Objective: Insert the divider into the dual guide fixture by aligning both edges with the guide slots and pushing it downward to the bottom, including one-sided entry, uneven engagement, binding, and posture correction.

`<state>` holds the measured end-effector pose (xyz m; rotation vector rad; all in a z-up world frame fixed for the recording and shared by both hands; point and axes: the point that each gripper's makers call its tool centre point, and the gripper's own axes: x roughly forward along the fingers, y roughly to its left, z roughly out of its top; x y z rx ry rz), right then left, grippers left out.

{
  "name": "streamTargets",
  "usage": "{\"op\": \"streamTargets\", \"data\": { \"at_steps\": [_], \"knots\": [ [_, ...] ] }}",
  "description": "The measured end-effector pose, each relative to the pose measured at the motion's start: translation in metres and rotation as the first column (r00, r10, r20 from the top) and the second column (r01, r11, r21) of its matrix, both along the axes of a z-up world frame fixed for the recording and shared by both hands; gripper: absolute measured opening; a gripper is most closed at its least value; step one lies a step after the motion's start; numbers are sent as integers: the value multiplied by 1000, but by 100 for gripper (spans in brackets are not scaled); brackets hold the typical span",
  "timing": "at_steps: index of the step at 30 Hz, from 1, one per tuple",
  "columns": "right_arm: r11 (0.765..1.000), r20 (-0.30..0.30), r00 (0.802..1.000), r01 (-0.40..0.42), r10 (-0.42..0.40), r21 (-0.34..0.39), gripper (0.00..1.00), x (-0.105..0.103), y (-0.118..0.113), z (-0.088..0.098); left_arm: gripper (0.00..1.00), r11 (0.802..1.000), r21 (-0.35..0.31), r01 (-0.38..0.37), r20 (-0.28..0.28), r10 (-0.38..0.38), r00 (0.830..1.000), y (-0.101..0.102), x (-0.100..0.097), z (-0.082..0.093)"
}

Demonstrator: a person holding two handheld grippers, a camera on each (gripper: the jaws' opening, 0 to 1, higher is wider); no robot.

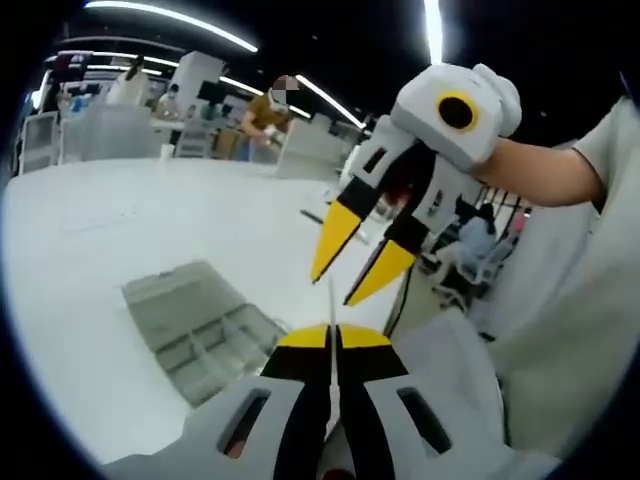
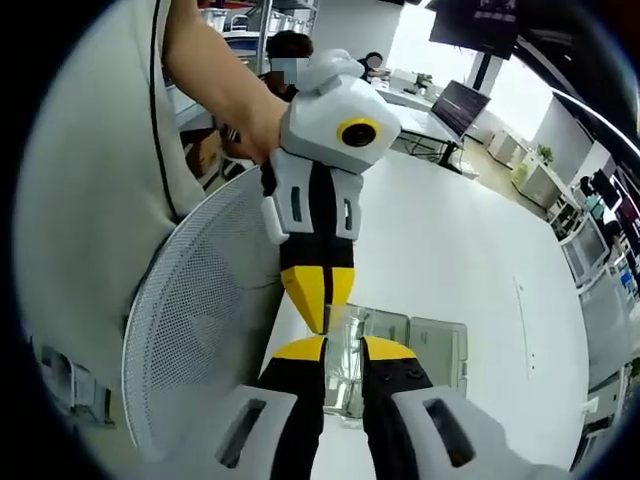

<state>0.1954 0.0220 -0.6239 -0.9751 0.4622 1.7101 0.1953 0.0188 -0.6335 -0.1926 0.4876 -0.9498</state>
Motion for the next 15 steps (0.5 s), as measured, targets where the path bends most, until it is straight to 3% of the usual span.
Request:
{"op": "streamTargets", "data": {
  "at_steps": [15],
  "knots": [
    [998, -69, 997, -36, 32, -59, 1, -9, -3, -8, 0, 996, 74, 55, 110, -63, 992, -6, -4, 1]
  ]
}}
